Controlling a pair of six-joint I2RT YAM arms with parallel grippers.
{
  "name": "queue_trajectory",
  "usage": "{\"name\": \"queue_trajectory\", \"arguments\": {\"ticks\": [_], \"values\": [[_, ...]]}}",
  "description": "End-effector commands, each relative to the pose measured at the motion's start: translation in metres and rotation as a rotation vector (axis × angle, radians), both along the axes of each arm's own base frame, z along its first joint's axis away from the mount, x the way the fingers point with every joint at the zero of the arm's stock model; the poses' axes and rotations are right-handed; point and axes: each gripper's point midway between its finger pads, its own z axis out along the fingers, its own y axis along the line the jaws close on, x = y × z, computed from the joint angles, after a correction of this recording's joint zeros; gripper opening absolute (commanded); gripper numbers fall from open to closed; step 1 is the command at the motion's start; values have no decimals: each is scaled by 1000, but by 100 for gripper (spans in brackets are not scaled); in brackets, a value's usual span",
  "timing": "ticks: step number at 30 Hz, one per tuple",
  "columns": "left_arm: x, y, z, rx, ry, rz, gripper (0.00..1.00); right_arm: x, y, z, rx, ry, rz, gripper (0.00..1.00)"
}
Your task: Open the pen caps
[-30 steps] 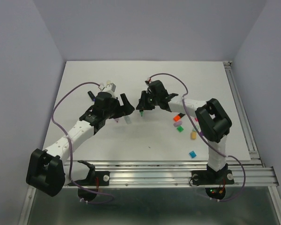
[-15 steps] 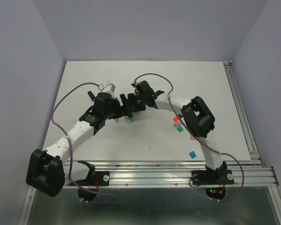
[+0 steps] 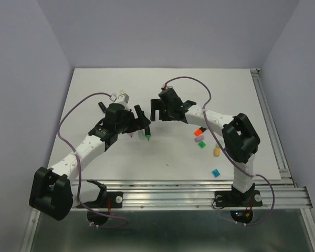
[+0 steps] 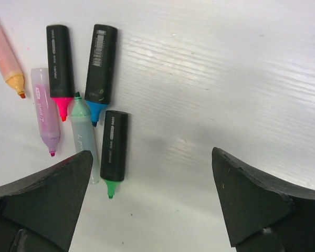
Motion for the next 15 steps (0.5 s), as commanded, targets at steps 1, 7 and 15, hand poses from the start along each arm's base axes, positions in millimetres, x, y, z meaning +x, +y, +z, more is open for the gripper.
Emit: {"name": "queue_trajectory", "arguments": {"ticks": [1, 7, 15], "values": [[4, -5, 23, -50, -67, -15, 99, 12, -56, 50, -70, -152, -260, 100], [7, -9, 21, -70, -56, -17, 99, -5, -155, 42, -208, -134, -714, 100], [7, -12, 16, -71, -47, -35, 99, -22, -232, 13, -243, -23, -911, 100]]}}
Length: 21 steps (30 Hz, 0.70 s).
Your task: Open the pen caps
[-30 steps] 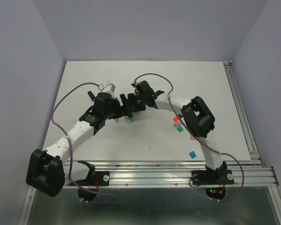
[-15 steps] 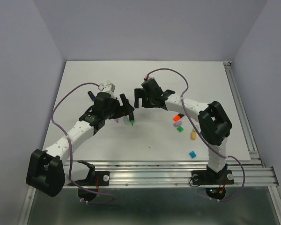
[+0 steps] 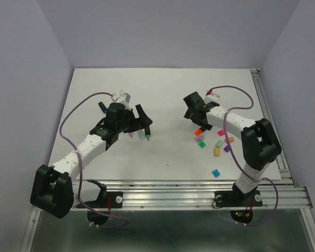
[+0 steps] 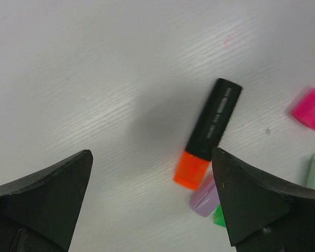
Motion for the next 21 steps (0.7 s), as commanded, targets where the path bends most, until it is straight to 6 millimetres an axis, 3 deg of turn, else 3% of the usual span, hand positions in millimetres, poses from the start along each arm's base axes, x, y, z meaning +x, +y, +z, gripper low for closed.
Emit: {"name": "queue_trajectory", "arguments": {"ticks": [1, 9, 15, 21], "values": [[7, -2, 13, -26, -49, -1, 99, -13, -45, -2, -37, -1, -147, 100], [5, -2, 11, -24, -42, -3, 99, -15, -62, -30, -15, 56, -174, 98], [3, -2, 11, -31, -39, -6, 99, -9, -61, -50, 26, 72, -166, 83], [1, -1, 10, -28, -39, -2, 99, -16, -67, -71, 14, 129, -176, 67]]}}
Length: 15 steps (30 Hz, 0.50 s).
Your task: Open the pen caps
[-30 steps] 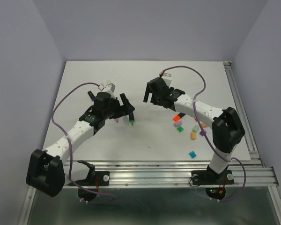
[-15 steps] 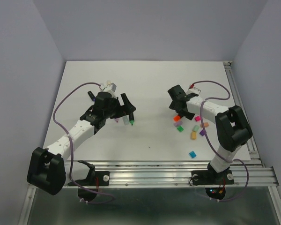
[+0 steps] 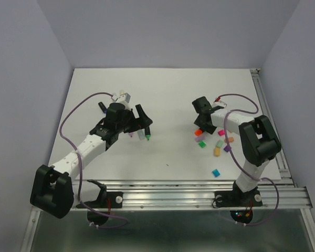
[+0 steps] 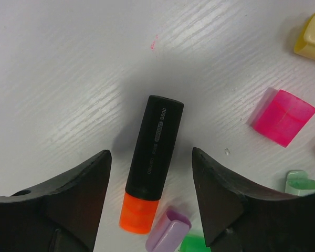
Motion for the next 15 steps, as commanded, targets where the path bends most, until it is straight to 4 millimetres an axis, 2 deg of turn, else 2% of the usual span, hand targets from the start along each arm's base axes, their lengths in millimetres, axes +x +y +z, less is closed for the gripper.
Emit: {"name": "queue_trajectory", "arguments": {"ticks": [1, 4, 7, 9, 10, 13, 15], "values": [[1, 0, 10, -23, -40, 0, 99, -3, -2, -16, 15, 11, -8, 60], [1, 0, 12, -26, -45, -7, 99, -2, -1, -18, 18, 9, 18, 46], [-4, -9, 12, -39, -55, -77, 99, 4, 7, -10, 48, -27, 74, 24], [-5, -19, 16, -69, -74, -132, 99, 9, 12, -1, 73, -66, 98, 20], [-12, -27, 16, -99, -69, -188, 99, 11, 16, 5, 90, -88, 117, 18], [-18, -43, 19, -164, -83, -287, 99, 25, 32, 34, 156, -198, 185, 16], [-23, -58, 22, -192, -97, -359, 99, 28, 44, 52, 205, -242, 232, 15]]}}
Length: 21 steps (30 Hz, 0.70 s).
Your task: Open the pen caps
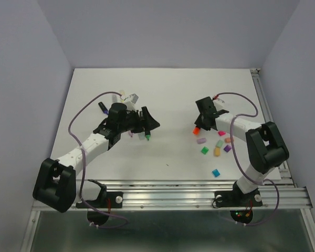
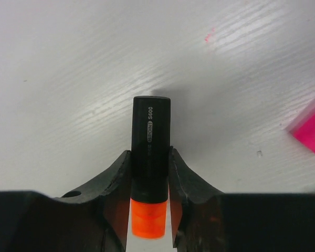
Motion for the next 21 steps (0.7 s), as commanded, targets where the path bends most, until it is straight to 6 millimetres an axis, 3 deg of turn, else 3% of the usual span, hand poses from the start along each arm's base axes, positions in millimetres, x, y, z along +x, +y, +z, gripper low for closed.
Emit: {"name": "queue_trajectory", "arguments": {"ticks": [1, 7, 10, 13, 21], "values": [[-16, -38, 16, -100, -86, -218, 99, 23, 34, 52, 155, -175, 129, 16], [-19, -85, 18, -87, -103, -322, 99, 7, 87, 97, 334, -263, 295, 16], [-14, -106, 16, -75, -101, -340, 99, -5, 109, 111, 397, -273, 358, 16], [-9, -118, 15, -69, -91, -344, 98, -12, 122, 118, 444, -271, 385, 17], [-2, -124, 0, -42, -40, -325, 90, -27, 151, 125, 557, -268, 431, 16]]}}
